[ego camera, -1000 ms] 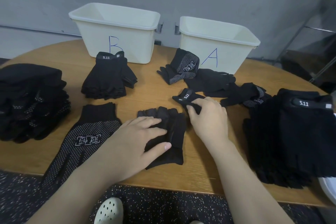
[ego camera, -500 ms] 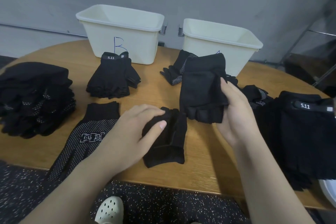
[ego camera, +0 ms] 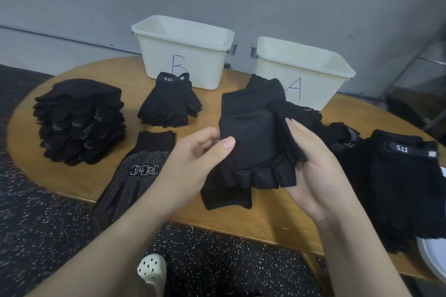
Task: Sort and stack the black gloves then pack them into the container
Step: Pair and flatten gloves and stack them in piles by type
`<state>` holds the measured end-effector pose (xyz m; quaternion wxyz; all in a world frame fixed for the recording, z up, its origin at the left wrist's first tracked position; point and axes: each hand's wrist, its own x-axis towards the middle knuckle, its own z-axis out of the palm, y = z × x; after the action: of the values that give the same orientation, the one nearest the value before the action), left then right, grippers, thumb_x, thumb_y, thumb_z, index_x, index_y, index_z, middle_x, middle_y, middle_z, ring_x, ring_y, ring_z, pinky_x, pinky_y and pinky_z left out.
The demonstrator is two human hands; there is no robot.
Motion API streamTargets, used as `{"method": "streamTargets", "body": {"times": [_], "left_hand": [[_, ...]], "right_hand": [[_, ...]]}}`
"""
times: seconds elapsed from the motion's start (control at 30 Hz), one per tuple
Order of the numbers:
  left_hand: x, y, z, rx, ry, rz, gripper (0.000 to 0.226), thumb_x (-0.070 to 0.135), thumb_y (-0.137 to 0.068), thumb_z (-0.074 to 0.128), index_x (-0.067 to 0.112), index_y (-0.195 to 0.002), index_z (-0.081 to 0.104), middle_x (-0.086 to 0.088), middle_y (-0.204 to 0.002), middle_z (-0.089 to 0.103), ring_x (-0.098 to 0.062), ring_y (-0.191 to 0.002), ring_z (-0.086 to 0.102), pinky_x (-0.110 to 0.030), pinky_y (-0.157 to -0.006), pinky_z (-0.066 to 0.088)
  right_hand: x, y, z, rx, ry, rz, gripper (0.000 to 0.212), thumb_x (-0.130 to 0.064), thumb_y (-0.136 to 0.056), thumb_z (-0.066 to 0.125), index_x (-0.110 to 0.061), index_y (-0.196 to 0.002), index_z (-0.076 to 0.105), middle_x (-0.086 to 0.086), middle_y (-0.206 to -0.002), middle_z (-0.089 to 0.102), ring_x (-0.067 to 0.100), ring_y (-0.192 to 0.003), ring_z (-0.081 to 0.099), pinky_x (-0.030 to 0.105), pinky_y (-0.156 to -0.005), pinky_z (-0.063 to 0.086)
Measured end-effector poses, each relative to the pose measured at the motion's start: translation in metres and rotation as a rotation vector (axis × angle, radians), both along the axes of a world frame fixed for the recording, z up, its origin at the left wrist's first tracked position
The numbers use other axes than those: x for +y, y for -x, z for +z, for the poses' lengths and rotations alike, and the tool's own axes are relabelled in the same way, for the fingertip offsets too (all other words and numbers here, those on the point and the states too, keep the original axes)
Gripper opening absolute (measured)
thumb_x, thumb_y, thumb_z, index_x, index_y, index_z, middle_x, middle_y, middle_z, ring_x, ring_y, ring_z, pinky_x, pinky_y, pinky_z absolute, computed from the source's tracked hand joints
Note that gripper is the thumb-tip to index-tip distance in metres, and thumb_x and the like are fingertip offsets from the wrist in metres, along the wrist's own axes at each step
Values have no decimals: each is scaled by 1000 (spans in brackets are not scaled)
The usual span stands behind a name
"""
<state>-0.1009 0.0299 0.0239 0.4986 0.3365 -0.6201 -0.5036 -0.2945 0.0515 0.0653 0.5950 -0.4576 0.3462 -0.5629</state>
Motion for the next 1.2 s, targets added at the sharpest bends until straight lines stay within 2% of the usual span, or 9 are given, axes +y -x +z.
{"method": "streamTargets", "body": {"times": [0.1,0.23,0.3,0.37,0.57,0.7,0.87,1.0,1.2], "left_hand": [[1,-1,3,153,-67,22,22,18,-97,62,5,-113,71,2,-108,78,-14,-108,72,-25,-90,56],[-20,-4,8,103,-24,156,14,5,-100,63,5,-110,73,-10,-107,78,-27,-106,73,-33,-86,60],[-31,-7,11,91,9,182,15,5,-99,64,3,-112,72,-13,-108,77,-28,-106,73,-37,-88,61],[-40,-9,12,66,53,191,16,5,-99,64,4,-113,72,-11,-109,77,-25,-106,73,-37,-90,60],[-60,-17,7,-27,155,237,20,2,-96,67,13,-111,75,-3,-105,78,-12,-100,73,-26,-84,58],[-68,-27,-7,-357,279,361,16,17,-95,70,23,-109,75,11,-100,73,-16,-103,66,-43,-92,55],[-51,-43,-20,-643,460,321,7,21,-92,71,23,-99,73,12,-94,66,-13,-94,56,-42,-87,50],[-35,-55,-31,-780,459,200,18,27,-92,66,26,-108,73,16,-103,64,-9,-100,53,-39,-94,46],[-18,-54,-36,-905,512,118,29,43,-92,67,33,-118,72,20,-110,62,-5,-103,51,-38,-97,42]], "right_hand": [[3,-7,-1,104,-45,-9,38,-29,-103,49,-5,-126,69,14,-125,73,28,-121,67,38,-103,55],[-8,-12,-4,428,68,-123,35,-44,-99,64,-16,-117,74,5,-116,76,27,-114,69,46,-100,53],[-20,-14,-6,403,88,-244,28,-31,-92,74,-14,-114,72,1,-107,77,17,-103,72,31,-88,56],[-30,-19,-7,393,149,-328,24,-21,-90,78,-16,-112,71,-2,-104,76,12,-101,72,24,-88,56],[-57,-33,-15,580,355,-433,12,-9,-95,69,-15,-105,73,-1,-101,76,15,-99,70,40,-94,57],[-70,-32,-21,705,401,-450,16,-7,-95,67,-18,-105,72,-7,-102,73,11,-100,68,38,-94,56],[-56,-25,-36,859,408,-310,25,-3,-94,69,-26,-105,72,-16,-102,72,8,-103,65,29,-94,50],[-31,-20,-51,929,405,-243,31,-3,-93,71,-33,-103,70,-19,-102,70,4,-103,62,16,-91,45],[-7,-9,-69,1029,458,-256,31,4,-88,72,-23,-103,74,-23,-109,66,11,-117,58,19,-101,42]]}}
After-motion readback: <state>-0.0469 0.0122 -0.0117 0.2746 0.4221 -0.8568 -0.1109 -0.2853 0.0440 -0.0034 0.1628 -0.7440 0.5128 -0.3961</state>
